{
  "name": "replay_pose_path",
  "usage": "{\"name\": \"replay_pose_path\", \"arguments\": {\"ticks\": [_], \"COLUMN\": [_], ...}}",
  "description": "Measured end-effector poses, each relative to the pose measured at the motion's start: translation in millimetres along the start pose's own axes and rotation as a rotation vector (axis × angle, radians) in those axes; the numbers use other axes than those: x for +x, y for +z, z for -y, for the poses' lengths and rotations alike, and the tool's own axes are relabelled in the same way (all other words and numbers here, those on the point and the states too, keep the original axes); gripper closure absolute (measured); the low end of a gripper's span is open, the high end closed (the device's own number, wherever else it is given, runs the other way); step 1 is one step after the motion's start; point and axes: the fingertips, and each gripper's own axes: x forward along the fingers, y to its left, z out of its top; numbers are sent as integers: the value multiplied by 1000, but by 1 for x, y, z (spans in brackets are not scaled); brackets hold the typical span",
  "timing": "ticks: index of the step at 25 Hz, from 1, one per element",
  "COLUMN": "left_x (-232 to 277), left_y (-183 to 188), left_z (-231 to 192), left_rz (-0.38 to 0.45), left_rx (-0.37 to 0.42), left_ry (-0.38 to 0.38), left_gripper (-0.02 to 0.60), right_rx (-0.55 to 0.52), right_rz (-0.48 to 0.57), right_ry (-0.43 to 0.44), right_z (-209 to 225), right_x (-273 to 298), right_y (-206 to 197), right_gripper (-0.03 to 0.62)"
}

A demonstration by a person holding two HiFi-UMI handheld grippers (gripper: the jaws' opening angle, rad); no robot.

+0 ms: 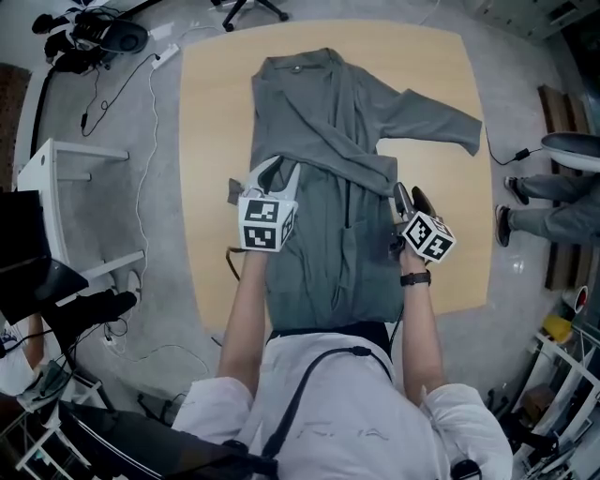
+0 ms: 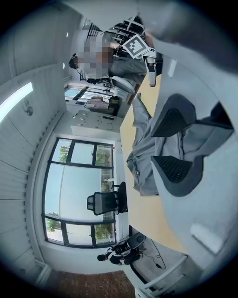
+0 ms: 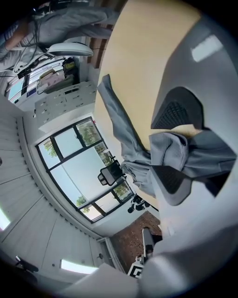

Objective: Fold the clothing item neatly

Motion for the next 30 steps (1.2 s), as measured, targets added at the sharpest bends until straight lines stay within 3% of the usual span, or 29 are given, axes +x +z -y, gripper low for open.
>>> {"name": "replay_pose_path", "arguments": {"ticks": [12,23,30], "left_x": [40,88,105], "left_y": [22,26,20], "left_z": [67,157,207], "left_rz": [1,-29,-59], "left_rx": [61,149,200], "left_ry": [-104,-259,-349], "left_gripper": [448,448,448], "right_rx": [33,51,-12], "right_rz": [53,90,56], "right_ry": [29,-91,-133], "right_z": [30,127,181], "right_x": [-19,-47,-33], "right_y": [36,69,97], "right_gripper": [367,381,381]}}
